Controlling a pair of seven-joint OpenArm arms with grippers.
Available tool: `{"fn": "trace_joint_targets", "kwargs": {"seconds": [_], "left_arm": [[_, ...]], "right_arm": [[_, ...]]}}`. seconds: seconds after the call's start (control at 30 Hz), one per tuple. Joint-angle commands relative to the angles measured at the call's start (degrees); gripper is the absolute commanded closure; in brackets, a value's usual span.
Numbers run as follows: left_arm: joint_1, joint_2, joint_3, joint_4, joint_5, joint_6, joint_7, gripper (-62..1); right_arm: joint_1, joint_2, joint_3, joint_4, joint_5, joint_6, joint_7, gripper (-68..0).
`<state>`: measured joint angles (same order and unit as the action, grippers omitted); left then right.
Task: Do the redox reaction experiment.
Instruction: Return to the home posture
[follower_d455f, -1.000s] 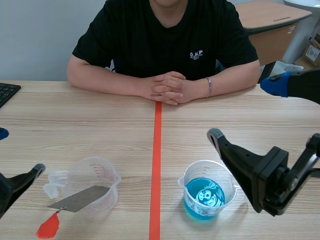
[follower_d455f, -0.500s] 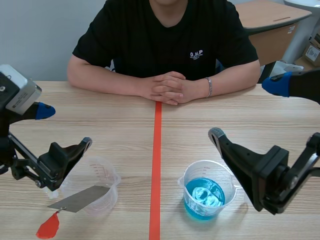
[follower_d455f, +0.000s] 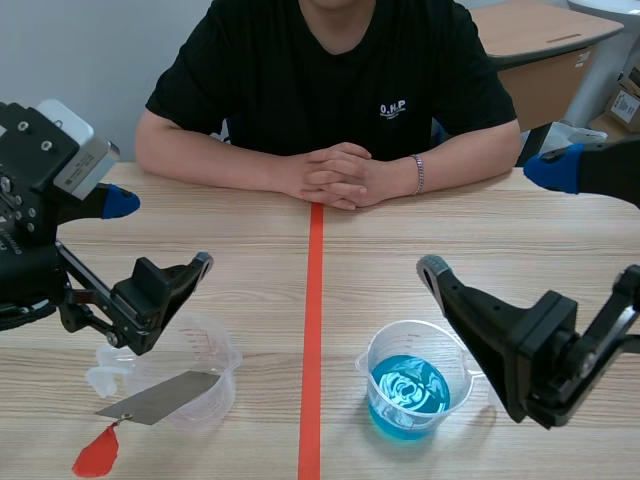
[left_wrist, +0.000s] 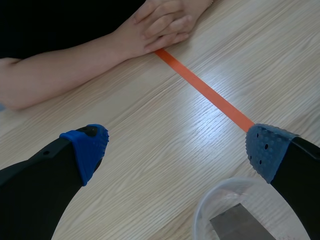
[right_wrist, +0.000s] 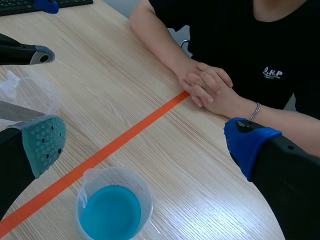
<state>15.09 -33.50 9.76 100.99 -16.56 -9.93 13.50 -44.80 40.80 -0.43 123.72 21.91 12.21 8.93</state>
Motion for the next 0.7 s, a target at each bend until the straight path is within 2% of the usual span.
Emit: {"fn": "trace_joint_targets", "kwargs": {"seconds": [0.0, 0.33, 0.47, 0.67], "left_arm": [[-0.02, 0.15, 0.37, 2.91, -0.35, -0.2, -0.55, -59.0], [1.57, 0.15, 0.52, 8.2, -0.37, -0.92, 1.81, -59.0], [2.56, 0.17, 0.52, 8.37, -0.37, -2.51, 1.75, -59.0], [2.67, 0.17, 0.52, 8.37, -0.37, -2.51, 1.55, -59.0]], "right_arm": [[0.37, 0.61, 0.52, 1.2, 0.39, -0.46, 0.81, -67.9], [0.37, 0.61, 0.52, 1.2, 0.39, -0.48, 0.83, -67.9], [0.37, 0.61, 0.52, 1.2, 0.39, -0.48, 0.83, -67.9], [0.37, 0.61, 0.52, 1.2, 0.39, -0.46, 0.83, -67.9]]}}
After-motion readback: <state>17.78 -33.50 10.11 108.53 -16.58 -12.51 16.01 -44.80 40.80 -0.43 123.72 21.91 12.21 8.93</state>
